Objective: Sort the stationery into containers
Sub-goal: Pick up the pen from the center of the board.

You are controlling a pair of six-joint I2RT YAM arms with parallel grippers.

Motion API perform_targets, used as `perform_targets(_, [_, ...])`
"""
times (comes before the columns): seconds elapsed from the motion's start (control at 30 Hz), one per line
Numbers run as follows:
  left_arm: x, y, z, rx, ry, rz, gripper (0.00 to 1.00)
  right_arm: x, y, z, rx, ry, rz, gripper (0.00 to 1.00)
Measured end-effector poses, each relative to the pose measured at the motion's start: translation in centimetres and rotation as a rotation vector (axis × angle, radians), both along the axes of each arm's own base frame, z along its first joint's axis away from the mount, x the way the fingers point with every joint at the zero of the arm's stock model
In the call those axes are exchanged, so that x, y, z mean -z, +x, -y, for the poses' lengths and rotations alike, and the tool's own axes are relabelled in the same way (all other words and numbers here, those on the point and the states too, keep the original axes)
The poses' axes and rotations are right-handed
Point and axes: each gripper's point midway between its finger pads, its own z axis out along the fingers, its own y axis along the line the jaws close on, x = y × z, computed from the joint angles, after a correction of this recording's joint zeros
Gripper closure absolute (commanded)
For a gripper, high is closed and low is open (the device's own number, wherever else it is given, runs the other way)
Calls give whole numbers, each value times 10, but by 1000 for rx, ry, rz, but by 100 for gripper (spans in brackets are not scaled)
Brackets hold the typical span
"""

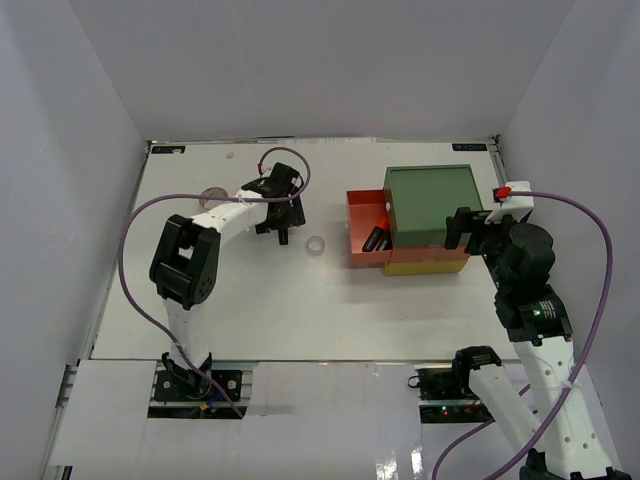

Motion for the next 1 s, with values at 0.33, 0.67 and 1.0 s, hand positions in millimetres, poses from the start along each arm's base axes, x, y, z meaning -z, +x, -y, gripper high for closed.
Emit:
perform_targets(0.33, [35, 12, -20, -40, 47, -68, 27, 0, 0, 0, -1, 0, 1, 10])
perform_targets(0.67, [38, 20, -19, -27, 57, -67, 71, -1, 1, 0, -1, 1, 4, 10])
perform_targets(1.0, [26, 14, 12, 46, -106, -94, 84, -1, 0, 0, 0, 1, 6, 10])
